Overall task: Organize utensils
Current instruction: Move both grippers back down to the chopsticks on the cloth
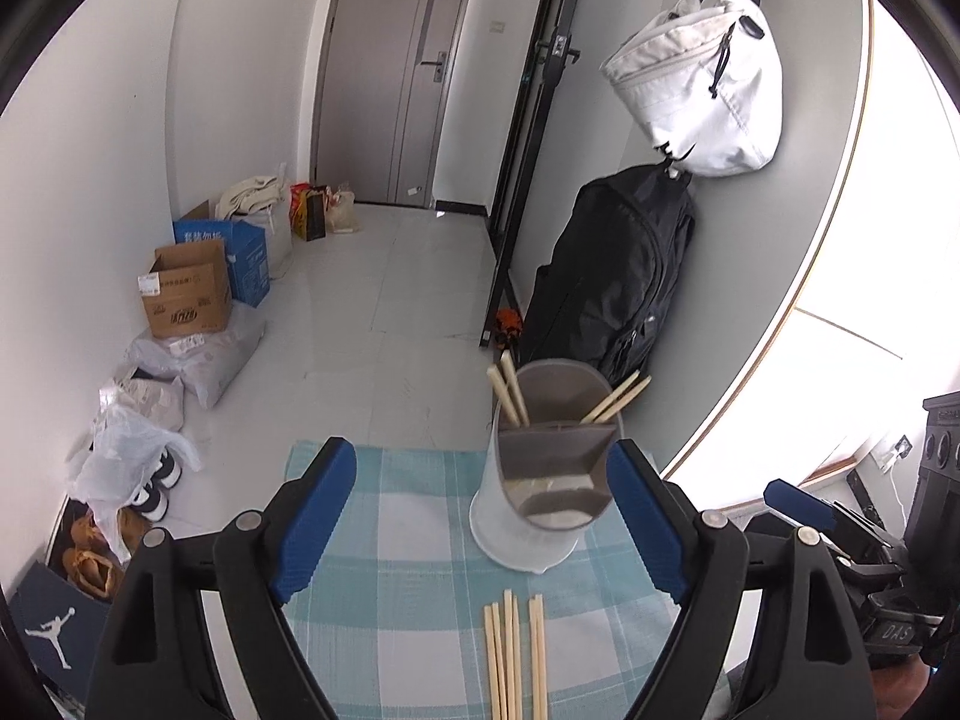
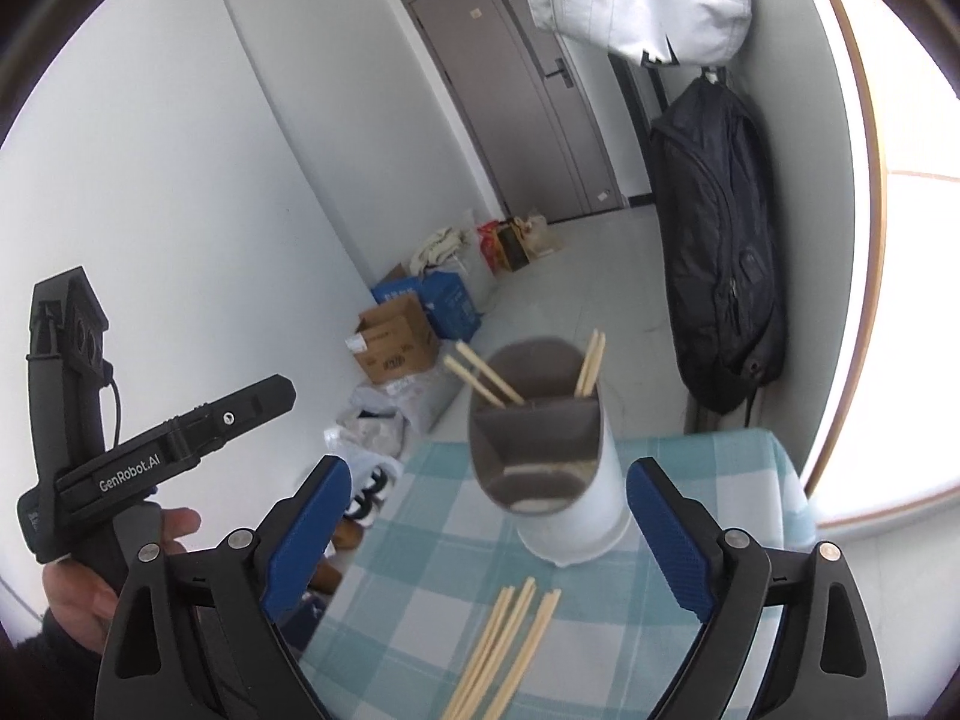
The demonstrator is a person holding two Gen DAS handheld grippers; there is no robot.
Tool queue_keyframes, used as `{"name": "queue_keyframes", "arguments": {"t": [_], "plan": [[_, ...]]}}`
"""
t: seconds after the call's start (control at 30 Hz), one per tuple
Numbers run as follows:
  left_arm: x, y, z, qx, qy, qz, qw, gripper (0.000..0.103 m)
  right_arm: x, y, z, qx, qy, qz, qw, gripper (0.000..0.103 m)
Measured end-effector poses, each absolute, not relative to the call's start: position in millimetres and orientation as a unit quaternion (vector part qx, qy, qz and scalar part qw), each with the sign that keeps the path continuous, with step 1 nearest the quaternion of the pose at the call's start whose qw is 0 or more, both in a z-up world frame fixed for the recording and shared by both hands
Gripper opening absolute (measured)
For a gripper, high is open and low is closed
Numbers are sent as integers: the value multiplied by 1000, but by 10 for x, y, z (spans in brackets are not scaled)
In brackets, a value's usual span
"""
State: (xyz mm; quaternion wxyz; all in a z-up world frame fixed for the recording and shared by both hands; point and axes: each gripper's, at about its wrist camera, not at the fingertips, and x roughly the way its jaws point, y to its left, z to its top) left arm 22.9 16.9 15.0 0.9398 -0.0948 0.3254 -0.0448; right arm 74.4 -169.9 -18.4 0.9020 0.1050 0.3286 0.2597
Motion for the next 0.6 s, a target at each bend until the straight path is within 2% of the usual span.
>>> {"name": "queue_keyframes", "arguments": {"t": [0.43,0.47,0.53,0.6], "plan": [[243,284,-639,-113,385,-17,916,83,780,-1588,-1058,74,435,229,868,93],[249,302,-674,-112,388,-17,915,83,807,-1572,-1118,69,444,222,865,91],[277,337,-742,-112,397,-14,911,83,871,-1525,-1251,58,467,216,856,73],[312,385,-813,-124,414,-13,901,83,927,-1467,-1376,47,489,217,844,66]]}}
